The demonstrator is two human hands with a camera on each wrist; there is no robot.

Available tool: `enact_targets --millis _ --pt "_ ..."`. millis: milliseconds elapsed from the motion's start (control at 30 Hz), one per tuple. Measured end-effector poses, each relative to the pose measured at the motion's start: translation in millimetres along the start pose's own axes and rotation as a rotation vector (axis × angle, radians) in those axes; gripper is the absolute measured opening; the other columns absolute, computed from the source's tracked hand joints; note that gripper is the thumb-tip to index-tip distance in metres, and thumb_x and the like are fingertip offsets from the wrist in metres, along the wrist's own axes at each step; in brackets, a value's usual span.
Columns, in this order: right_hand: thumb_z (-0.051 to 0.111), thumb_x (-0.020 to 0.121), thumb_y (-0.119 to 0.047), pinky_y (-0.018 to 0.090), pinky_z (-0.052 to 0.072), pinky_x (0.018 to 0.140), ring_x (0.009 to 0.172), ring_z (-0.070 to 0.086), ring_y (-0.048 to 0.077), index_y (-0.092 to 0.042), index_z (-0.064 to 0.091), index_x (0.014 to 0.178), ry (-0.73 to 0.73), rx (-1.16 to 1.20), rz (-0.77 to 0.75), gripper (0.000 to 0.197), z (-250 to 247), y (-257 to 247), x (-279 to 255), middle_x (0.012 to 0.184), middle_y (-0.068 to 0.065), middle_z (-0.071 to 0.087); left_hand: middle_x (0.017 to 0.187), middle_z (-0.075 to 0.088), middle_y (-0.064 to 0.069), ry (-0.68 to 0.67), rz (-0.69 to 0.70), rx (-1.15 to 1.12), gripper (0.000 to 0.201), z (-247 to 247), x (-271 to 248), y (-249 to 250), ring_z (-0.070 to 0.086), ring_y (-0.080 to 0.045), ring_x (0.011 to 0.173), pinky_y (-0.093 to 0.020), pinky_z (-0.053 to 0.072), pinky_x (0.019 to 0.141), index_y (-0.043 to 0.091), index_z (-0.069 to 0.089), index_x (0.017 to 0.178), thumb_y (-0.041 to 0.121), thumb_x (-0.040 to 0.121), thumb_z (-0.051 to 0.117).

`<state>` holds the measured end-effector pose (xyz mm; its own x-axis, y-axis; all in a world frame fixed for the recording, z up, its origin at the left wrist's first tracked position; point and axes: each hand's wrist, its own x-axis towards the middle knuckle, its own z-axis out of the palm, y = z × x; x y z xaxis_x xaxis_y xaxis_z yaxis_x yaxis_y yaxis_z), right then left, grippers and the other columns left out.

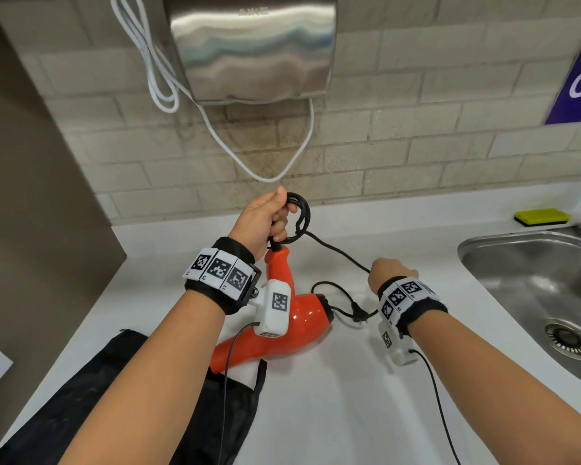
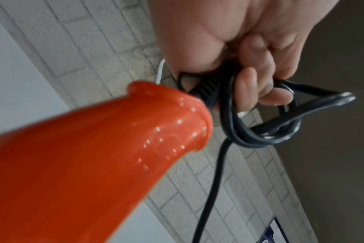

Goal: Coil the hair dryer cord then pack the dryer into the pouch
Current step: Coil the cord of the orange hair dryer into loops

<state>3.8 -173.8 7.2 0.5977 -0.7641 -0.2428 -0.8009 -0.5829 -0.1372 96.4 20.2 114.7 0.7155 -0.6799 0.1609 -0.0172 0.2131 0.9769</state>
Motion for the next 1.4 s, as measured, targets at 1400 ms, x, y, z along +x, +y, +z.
enact_targets --millis 1400 --pt "0.047 0.091 -0.006 0.018 0.032 0.065 0.074 0.049 0.014 0.002 0.066 0.092 0.492 0.732 -0.806 0.02 -86 -42 -57 0.087 0.011 0.064 0.037 0.026 0.014 -0.173 -0.047 0.506 0.037 1 8 12 0.019 -0.005 0.038 -0.019 0.019 0.04 0.011 0.055 0.061 0.017 0.096 0.042"
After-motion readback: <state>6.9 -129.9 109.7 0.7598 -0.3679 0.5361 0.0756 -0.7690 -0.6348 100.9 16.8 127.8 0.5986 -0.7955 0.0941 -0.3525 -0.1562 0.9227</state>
